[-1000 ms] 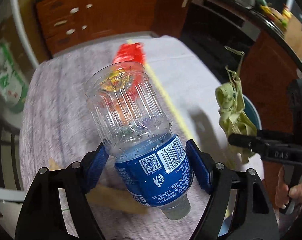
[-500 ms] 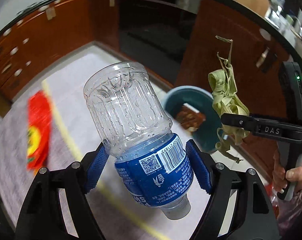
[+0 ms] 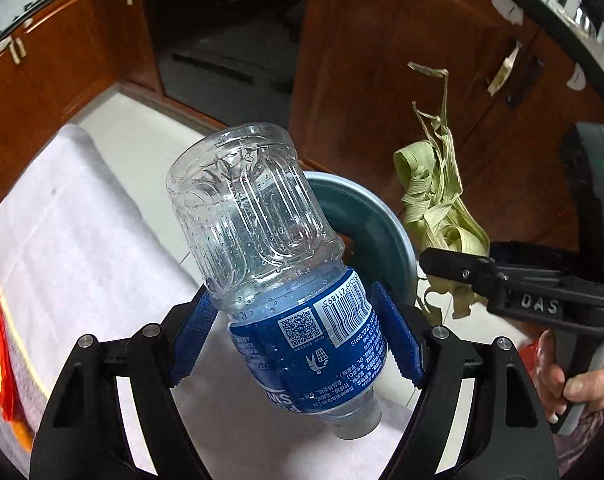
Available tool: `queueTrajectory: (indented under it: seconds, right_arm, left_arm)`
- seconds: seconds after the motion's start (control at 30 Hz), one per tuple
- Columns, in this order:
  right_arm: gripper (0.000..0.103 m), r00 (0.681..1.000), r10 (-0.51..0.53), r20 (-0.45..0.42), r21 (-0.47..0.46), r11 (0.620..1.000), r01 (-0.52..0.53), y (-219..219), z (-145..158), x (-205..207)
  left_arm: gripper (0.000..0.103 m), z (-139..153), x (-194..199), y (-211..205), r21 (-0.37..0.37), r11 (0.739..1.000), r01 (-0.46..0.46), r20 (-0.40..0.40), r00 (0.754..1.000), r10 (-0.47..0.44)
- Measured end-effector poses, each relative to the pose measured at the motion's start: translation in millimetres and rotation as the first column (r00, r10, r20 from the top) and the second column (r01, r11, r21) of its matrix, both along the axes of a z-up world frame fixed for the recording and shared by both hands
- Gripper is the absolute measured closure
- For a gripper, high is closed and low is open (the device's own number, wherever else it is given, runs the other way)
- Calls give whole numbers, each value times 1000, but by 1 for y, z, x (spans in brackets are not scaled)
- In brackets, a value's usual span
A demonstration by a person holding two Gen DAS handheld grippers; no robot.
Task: Collect trash
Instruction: 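Carry the bottle and husks over the teal bin and open both grippers, then move both grippers back toward the orange peel and small cup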
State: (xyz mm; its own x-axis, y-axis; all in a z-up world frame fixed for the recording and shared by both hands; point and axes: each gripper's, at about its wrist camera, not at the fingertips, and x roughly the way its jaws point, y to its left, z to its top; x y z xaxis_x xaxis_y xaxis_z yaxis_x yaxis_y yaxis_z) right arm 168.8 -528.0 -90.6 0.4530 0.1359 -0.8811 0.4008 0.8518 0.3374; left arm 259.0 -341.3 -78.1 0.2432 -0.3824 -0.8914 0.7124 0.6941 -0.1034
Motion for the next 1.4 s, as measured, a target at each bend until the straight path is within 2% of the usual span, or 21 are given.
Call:
queueTrajectory:
  seconds: [0.33, 0.47, 0.67, 0.77, 0.83, 0.87, 1.03, 1.4]
  right_arm:
    - [57, 999, -6, -31, -7, 1000, 6, -5, -12, 21]
    - [57, 999, -3, -37, -3, 1000, 3, -6, -16, 22]
    - [56, 999, 17, -45, 3, 1000, -17, -2, -21, 29]
    - [49, 998, 33, -47, 10, 999, -33, 2, -23, 32]
    - [27, 999, 27, -40, 26, 999, -26, 4, -22, 32]
    - [24, 999, 22, -35, 33, 999, -21, 4, -21, 32]
    - [18, 999, 7, -40, 24, 1000, -6, 9, -14, 33]
    - [17, 997, 16, -70, -14, 1000, -17, 31, -4, 27]
  left_arm:
    - [23, -35, 19, -31, 72, 997, 6, -20, 1000, -5]
    - [22, -39, 18, -21, 79, 997, -6, -24, 1000, 7]
    - [12, -30, 16, -2, 67, 997, -35, -24, 999, 37]
    - [9, -23, 12, 7, 49, 998, -50, -21, 998, 51]
    - [8, -19, 11, 11, 43, 997, -60, -26, 998, 61]
    - [8, -18, 11, 15, 38, 997, -63, -32, 997, 65]
    - [6, -11, 8, 25, 35, 997, -70, -32, 997, 71]
    - [6, 1, -5, 54, 0, 994, -106, -43, 993, 106]
